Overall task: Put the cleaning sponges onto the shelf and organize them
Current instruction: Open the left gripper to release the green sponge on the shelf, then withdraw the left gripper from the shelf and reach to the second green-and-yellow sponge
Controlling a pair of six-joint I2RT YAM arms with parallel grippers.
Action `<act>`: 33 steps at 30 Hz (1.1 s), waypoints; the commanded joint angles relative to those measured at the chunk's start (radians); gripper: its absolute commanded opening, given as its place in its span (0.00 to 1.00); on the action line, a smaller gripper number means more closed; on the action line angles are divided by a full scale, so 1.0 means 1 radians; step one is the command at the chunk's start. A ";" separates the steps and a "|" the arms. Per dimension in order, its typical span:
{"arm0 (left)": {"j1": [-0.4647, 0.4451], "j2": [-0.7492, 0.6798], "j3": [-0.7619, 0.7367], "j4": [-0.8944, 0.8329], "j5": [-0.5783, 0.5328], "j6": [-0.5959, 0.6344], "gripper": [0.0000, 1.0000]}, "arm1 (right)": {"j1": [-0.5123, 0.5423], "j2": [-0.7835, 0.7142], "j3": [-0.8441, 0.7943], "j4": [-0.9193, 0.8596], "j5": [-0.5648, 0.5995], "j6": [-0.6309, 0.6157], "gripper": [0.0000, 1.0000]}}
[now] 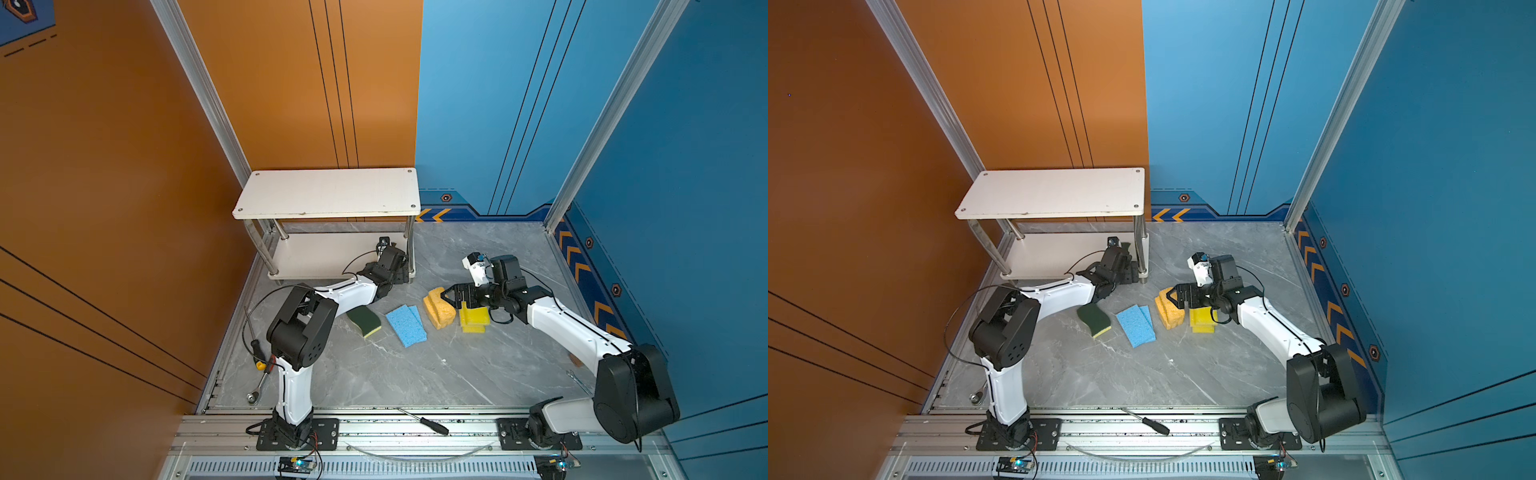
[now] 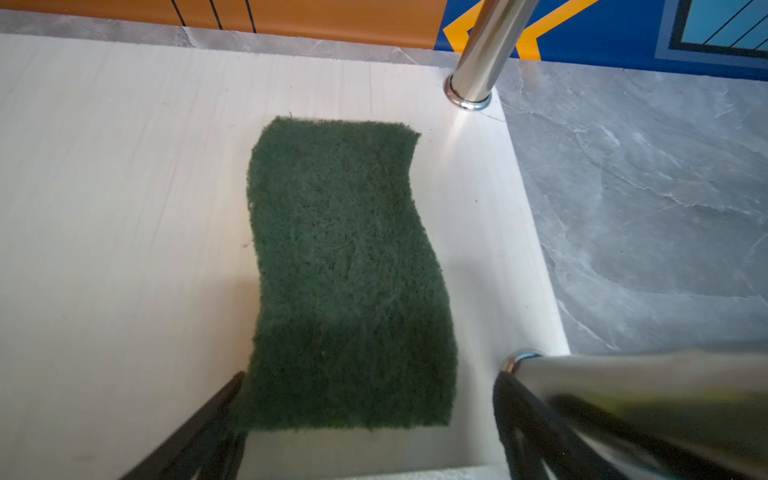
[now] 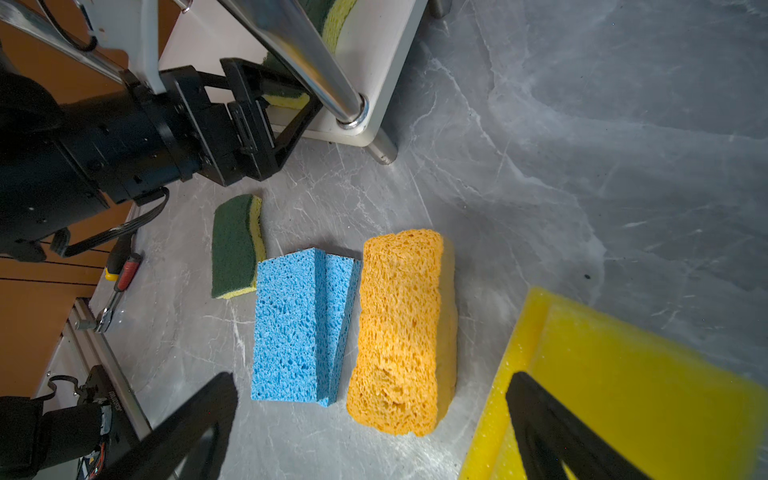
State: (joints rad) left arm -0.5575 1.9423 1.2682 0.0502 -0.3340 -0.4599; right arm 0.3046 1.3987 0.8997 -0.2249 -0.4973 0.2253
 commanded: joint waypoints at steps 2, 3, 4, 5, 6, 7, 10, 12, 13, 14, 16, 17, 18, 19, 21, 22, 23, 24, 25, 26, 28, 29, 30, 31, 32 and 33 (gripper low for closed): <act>0.005 -0.006 -0.002 -0.006 0.039 0.000 0.91 | -0.005 -0.008 -0.004 -0.011 -0.015 -0.018 1.00; 0.005 -0.009 -0.006 -0.006 0.033 0.000 0.91 | -0.005 -0.007 -0.003 -0.011 -0.017 -0.018 1.00; 0.005 -0.011 -0.009 -0.007 0.027 -0.002 0.92 | -0.005 -0.004 -0.004 -0.009 -0.017 -0.018 1.00; 0.006 -0.014 -0.014 -0.009 0.022 -0.006 0.93 | -0.005 -0.003 -0.004 -0.007 -0.018 -0.018 1.00; 0.008 -0.018 -0.018 -0.010 0.018 -0.006 0.94 | -0.005 0.000 -0.002 -0.008 -0.020 -0.019 1.00; 0.010 -0.019 -0.020 -0.011 0.017 -0.008 0.94 | -0.006 0.002 -0.002 -0.007 -0.020 -0.018 1.00; 0.014 -0.025 -0.021 -0.022 0.005 -0.011 0.95 | -0.005 0.008 -0.002 -0.006 -0.024 -0.017 1.00; 0.016 -0.030 -0.022 -0.027 0.000 -0.013 0.96 | -0.005 0.010 -0.001 -0.004 -0.026 -0.016 1.00; 0.016 -0.034 -0.024 -0.029 -0.003 -0.013 0.97 | -0.005 0.010 -0.002 -0.005 -0.026 -0.015 1.00; 0.016 -0.039 -0.026 -0.029 -0.004 -0.013 0.99 | -0.005 0.010 -0.002 -0.004 -0.026 -0.015 1.00; 0.015 -0.049 -0.033 -0.029 -0.006 -0.014 1.00 | -0.005 0.010 -0.004 -0.004 -0.024 -0.015 1.00; 0.015 -0.057 -0.036 -0.029 -0.010 -0.013 0.99 | -0.005 0.010 -0.005 -0.002 -0.022 -0.015 1.00; 0.013 -0.063 -0.040 -0.029 -0.016 -0.011 0.98 | -0.005 0.010 -0.007 -0.003 -0.021 -0.014 1.00; 0.013 -0.068 -0.043 -0.029 -0.021 -0.008 0.98 | -0.005 0.009 -0.006 -0.002 -0.020 -0.014 1.00; 0.013 -0.082 -0.050 -0.029 -0.026 -0.001 0.98 | -0.005 0.011 -0.007 -0.002 -0.020 -0.014 1.00; 0.013 -0.086 -0.052 -0.029 -0.026 0.002 0.98 | -0.005 0.011 -0.006 -0.001 -0.020 -0.013 1.00; 0.013 -0.092 -0.054 -0.031 -0.026 0.003 0.98 | -0.005 0.011 -0.005 -0.001 -0.021 -0.014 1.00; 0.013 -0.099 -0.055 -0.034 -0.025 0.004 0.98 | -0.005 0.012 -0.008 0.001 -0.022 -0.011 1.00; 0.013 -0.106 -0.059 -0.036 -0.024 0.003 0.98 | -0.005 0.011 -0.005 0.002 -0.030 -0.008 1.00; 0.013 -0.117 -0.062 -0.039 -0.025 0.001 0.98 | -0.006 0.010 -0.003 0.006 -0.042 -0.005 1.00; 0.012 -0.140 -0.069 -0.047 -0.021 -0.009 0.98 | -0.007 0.002 -0.003 0.021 -0.059 0.006 1.00; 0.013 -0.155 -0.071 -0.051 -0.019 -0.010 0.98 | -0.007 -0.003 -0.003 0.030 -0.062 0.012 1.00; 0.011 -0.171 -0.073 -0.060 -0.020 -0.013 0.98 | -0.008 -0.007 0.001 0.034 -0.068 0.016 1.00; 0.011 -0.185 -0.075 -0.069 -0.022 -0.018 0.98 | -0.009 -0.011 0.005 0.036 -0.076 0.020 1.00; 0.010 -0.203 -0.077 -0.079 -0.022 -0.025 0.98 | -0.010 -0.013 0.012 0.035 -0.086 0.024 1.00; 0.008 -0.220 -0.084 -0.087 -0.020 -0.031 0.98 | -0.010 -0.016 0.018 0.036 -0.095 0.026 1.00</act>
State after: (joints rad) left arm -0.5491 1.7821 1.2053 0.0063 -0.3393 -0.4709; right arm 0.3004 1.3991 0.8997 -0.2127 -0.5484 0.2340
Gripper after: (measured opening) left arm 0.978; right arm 0.999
